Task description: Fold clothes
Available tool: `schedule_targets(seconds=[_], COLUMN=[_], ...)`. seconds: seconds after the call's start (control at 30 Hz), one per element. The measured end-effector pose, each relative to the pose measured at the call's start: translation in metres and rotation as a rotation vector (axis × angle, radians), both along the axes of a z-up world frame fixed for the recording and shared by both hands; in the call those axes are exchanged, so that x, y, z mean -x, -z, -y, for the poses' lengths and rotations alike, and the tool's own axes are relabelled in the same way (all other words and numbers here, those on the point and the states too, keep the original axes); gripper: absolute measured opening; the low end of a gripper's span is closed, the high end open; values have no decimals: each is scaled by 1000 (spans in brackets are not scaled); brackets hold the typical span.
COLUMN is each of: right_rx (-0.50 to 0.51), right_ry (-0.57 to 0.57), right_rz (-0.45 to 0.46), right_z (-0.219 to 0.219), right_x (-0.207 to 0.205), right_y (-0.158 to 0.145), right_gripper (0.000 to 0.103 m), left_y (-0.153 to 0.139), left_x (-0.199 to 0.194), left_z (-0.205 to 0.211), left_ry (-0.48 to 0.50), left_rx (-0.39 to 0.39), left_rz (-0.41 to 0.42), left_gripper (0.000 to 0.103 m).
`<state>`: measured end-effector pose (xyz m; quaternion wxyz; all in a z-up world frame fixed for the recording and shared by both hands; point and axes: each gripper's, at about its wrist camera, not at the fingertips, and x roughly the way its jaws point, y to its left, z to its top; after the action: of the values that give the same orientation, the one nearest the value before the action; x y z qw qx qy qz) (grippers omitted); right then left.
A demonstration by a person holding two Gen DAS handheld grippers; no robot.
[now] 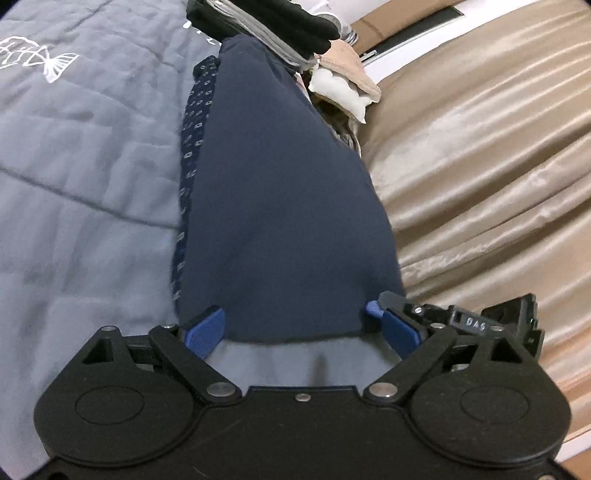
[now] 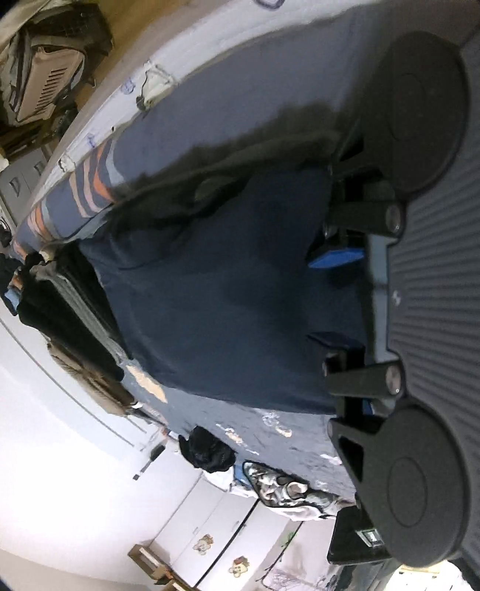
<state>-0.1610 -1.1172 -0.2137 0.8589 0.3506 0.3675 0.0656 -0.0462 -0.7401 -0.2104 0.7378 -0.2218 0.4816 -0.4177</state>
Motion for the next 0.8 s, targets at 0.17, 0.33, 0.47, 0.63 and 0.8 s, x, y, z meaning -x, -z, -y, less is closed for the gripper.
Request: schedule_targets(seconds=[0.17,0.33,0.47,0.63,0.8], right_rx=[44,120,333,419,422], right_ry=[7,40,89,95,77], right_rz=[-40,-73,-65,-31,-2], right_z=[3,-12,-36,-56,-75], right_x=[15,25,35,45,55], right_y=[-3,-20,-50,-87,-122], right_gripper=[37,39,44,53,57], left_y=[-5,-31,-61,-93,-116], left_x=[4,19,31,51,62], left_z=[-14,-18,-16,-1,9], left_ry=[-34,-101,-97,-56,-40], left_rx=[-21,-123,-174,-364,-453], left_rz=[12,157,239,376,445], left_gripper=[93,103,103,103,103])
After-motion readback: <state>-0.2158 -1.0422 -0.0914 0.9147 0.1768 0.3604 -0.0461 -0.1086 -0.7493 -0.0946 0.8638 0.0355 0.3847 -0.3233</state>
